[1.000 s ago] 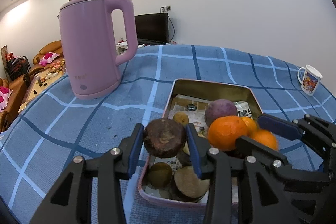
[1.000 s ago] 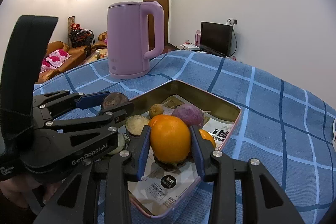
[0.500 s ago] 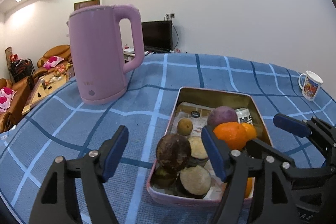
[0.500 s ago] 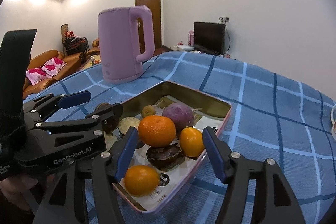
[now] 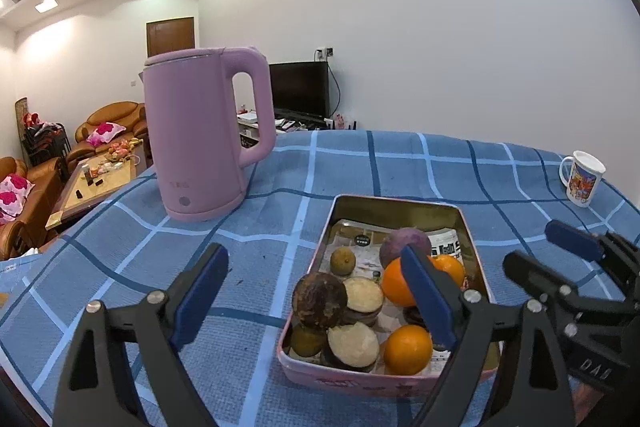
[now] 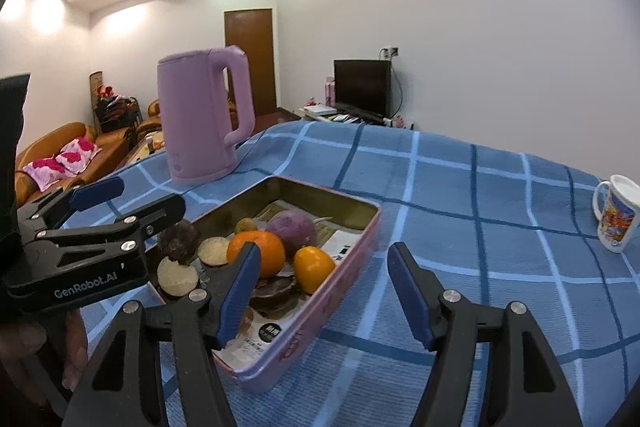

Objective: Organize fruits

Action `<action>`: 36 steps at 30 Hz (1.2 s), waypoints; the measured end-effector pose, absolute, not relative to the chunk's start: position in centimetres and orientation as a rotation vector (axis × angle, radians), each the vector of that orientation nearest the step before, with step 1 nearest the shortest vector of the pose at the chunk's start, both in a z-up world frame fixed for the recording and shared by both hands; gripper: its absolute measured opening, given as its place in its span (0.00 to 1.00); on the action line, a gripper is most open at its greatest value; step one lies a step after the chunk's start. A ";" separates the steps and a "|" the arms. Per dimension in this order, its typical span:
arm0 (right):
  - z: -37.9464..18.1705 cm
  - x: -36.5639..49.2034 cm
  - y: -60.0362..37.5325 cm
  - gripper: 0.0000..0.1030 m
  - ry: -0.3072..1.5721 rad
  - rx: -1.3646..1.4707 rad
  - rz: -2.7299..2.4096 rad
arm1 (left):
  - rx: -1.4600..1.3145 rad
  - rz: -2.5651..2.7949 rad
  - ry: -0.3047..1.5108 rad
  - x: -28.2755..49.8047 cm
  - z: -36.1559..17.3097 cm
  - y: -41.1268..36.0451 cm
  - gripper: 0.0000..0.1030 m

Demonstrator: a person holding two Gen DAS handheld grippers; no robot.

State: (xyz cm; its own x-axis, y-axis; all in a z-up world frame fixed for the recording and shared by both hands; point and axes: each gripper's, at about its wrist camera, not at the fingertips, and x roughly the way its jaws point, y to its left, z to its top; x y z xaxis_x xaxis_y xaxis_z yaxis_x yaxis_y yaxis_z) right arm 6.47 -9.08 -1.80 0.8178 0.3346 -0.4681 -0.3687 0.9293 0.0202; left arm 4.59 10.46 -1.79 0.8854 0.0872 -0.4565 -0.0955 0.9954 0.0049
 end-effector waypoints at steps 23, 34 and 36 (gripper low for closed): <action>0.5 3.9 -11.4 0.71 0.401 -0.049 0.336 | 0.021 0.085 0.461 3.0 -1.4 8.2 0.98; 0.8 3.1 -13.0 0.71 0.382 -0.022 0.318 | 0.041 0.087 0.465 3.0 -1.2 7.0 1.00; 0.8 3.0 -13.1 0.71 0.384 -0.022 0.317 | 0.041 0.076 0.474 3.0 -1.3 6.9 1.00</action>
State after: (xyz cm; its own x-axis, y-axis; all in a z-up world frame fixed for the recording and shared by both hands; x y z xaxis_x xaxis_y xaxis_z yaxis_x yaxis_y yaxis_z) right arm 3.05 -13.11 0.76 0.8786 0.3004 -0.3713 -0.3086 0.9504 0.0386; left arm 2.99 6.87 -1.30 0.8869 0.0830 -0.4543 -0.0638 0.9963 0.0574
